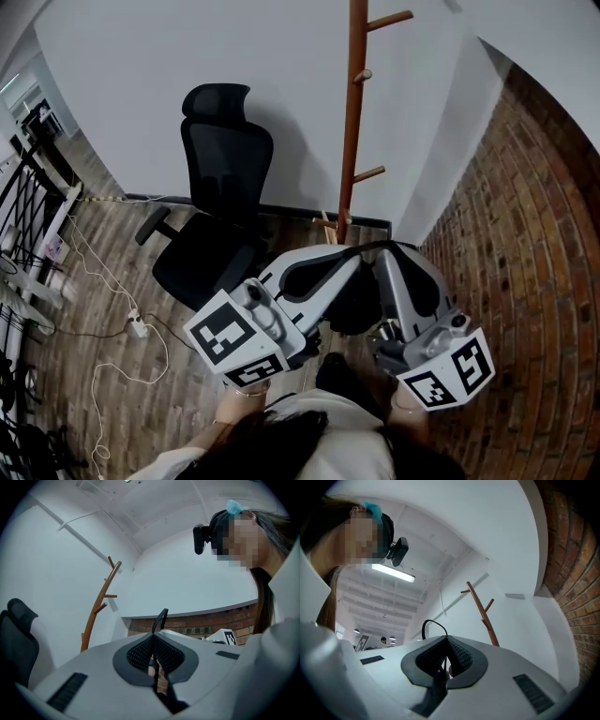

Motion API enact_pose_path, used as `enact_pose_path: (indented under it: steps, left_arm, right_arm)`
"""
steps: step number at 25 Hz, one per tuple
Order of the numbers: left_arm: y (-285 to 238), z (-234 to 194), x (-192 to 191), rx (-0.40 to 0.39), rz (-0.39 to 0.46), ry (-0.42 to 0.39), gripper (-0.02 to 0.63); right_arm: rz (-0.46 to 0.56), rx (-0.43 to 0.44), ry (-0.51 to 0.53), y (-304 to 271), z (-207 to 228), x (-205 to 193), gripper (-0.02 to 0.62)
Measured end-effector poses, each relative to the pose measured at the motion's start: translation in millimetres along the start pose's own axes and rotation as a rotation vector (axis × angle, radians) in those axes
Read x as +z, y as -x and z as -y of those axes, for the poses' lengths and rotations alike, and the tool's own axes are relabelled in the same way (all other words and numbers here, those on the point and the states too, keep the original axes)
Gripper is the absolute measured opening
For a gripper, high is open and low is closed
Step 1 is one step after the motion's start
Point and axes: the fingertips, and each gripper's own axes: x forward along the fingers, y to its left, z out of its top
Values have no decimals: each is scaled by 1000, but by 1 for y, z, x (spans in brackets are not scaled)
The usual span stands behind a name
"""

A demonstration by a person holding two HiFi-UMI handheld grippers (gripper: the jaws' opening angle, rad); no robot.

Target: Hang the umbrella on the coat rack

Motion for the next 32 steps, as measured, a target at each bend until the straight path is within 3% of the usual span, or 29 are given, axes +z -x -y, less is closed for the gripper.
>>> enact_pose_path:
  steps: [32]
  left_arm:
    - [-85,-71,-8,78,33,-21,11]
  right_arm:
    - [0,112,-22,-55,97,0,35]
